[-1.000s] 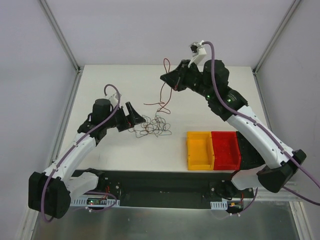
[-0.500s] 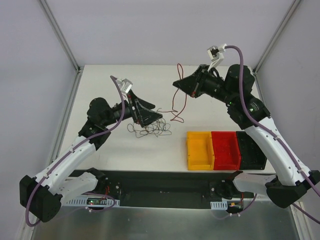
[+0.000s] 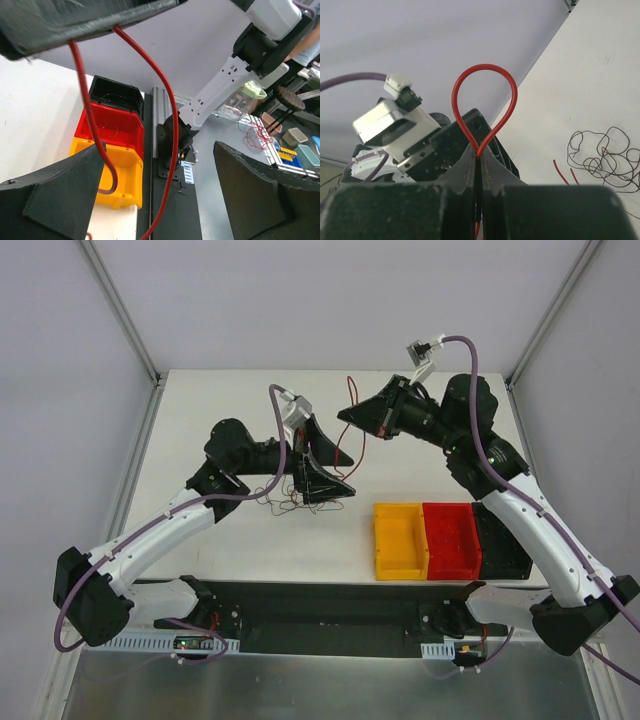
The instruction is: Untangle the cables
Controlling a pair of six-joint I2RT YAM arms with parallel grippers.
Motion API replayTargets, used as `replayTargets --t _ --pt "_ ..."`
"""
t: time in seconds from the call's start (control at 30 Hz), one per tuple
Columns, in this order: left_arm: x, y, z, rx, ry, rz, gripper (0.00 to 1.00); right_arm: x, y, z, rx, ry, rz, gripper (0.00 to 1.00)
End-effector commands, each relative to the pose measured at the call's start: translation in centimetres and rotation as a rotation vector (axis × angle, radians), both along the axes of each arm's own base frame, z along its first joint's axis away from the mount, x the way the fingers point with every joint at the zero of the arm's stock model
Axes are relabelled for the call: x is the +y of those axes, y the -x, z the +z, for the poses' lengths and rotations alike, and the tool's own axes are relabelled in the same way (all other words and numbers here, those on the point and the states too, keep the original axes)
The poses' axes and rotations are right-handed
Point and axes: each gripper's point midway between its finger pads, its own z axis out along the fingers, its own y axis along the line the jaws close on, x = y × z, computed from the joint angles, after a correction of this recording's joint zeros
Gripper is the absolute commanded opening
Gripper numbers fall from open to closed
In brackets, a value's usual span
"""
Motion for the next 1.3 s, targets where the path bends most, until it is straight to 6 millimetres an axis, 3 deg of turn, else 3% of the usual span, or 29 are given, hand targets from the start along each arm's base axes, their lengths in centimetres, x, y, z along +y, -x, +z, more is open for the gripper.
replayTargets --t 0.0,0.1,0.3,0.47,0.6,0.63,0.73,0.87,0.97,1.17,1.27 --pt "-0.5 -0.1 1.3 -0.142 -0.018 0.069 0.83 -0.3 -1.0 1.4 0.017 -0.069 -0.068 0.0" --pt "-0.6 -1.0 0.8 -0.184 -0.06 0.179 0.7 -0.6 -2.1 0.0 0.083 -0.073 -0.136 0.0" --pt "-0.6 -1.5 0.4 -0.197 -0.092 0.208 0.38 -1.1 -3.3 -1.6 0.178 -0.111 -0.222 0.0" --pt "-0.4 -1.2 -1.1 -0.204 -0.141 0.183 0.02 -2.4 -4.3 -3.6 0.203 -0.098 -0.286 0.0" --pt "-0.9 -0.6 -1.6 -0.184 -0.148 0.127 0.0 -2.9 -4.5 -4.3 0.221 -0.128 -0.309 0.0" --pt "-1.0 -0.3 -1.6 -0.177 -0.149 0.11 0.0 -3.0 -4.6 -4.4 0.216 -0.123 -0.311 0.05" --pt "-0.9 -0.3 -1.6 -0.143 -0.175 0.105 0.0 -3.4 -4.5 -4.8 0.144 -0.059 -0.26 0.39" --pt "-0.4 0.5 -2.6 0.008 -0.317 0.047 0.0 -6.4 -4.0 -9.9 0.082 0.195 -0.186 0.6" --pt "0.4 1.3 -3.2 0.11 -0.375 0.002 0.0 -8.9 -3.0 -11.8 -0.007 0.319 -0.133 0.72" --pt "2.2 2.4 -4.4 0.237 -0.401 -0.114 0.0 -11.1 0.8 -10.8 -0.37 0.484 -0.058 0.93" --pt "3.1 2.5 -4.7 0.289 -0.406 -0.144 0.0 -9.9 3.1 -9.0 -0.495 0.436 0.042 0.95"
